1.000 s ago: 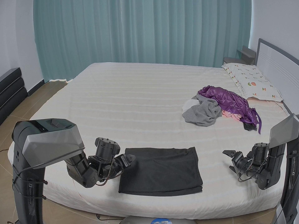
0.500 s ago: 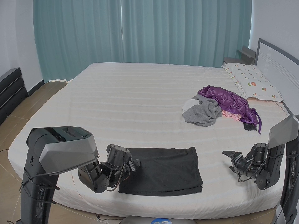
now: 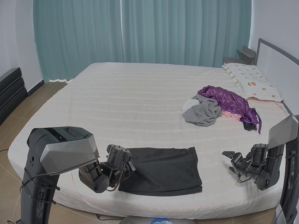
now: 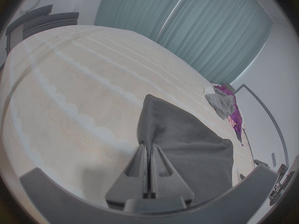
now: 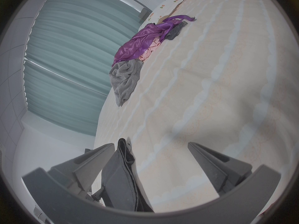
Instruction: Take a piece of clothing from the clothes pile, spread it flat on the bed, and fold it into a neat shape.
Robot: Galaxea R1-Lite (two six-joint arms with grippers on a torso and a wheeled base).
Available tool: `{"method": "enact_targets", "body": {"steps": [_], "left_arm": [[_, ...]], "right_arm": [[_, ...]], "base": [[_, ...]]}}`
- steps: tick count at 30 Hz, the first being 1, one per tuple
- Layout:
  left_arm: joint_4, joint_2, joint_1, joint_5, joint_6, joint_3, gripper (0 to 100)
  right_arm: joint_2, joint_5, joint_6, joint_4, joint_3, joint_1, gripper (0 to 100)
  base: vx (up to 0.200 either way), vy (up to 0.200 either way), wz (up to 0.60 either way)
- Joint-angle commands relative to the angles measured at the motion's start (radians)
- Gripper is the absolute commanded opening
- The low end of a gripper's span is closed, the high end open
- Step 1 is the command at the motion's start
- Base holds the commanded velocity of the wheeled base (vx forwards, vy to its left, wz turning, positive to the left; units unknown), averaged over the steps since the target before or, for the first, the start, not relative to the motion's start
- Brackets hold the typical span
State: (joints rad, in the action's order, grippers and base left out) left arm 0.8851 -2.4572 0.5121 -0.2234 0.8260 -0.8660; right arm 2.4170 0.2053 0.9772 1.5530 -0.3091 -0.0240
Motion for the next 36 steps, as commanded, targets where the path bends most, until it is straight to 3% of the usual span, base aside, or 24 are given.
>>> {"method": "enact_targets", "body": {"steps": [1,27,36], "left_arm": [[0.000,0.003,0.000,-0.002,0.002,0.005,0],[0.049,0.027,-0.015,0.007,0.050,0.045,0],[0.051,0.035,-0.018,0.006,0.078,0.048,0]], "right_arm": [[0.002,0.000,0.000,0.015,0.001,-0.001,100],[0.002,0.002,-0.012,0.015,0.004,-0.001,100],[0.002,0.002,-0.012,0.015,0.005,-0.001,100]], "base": [[0.000,0.000,0.00],[0.000,0.000,0.00],[0.000,0.200,0.00]]}}
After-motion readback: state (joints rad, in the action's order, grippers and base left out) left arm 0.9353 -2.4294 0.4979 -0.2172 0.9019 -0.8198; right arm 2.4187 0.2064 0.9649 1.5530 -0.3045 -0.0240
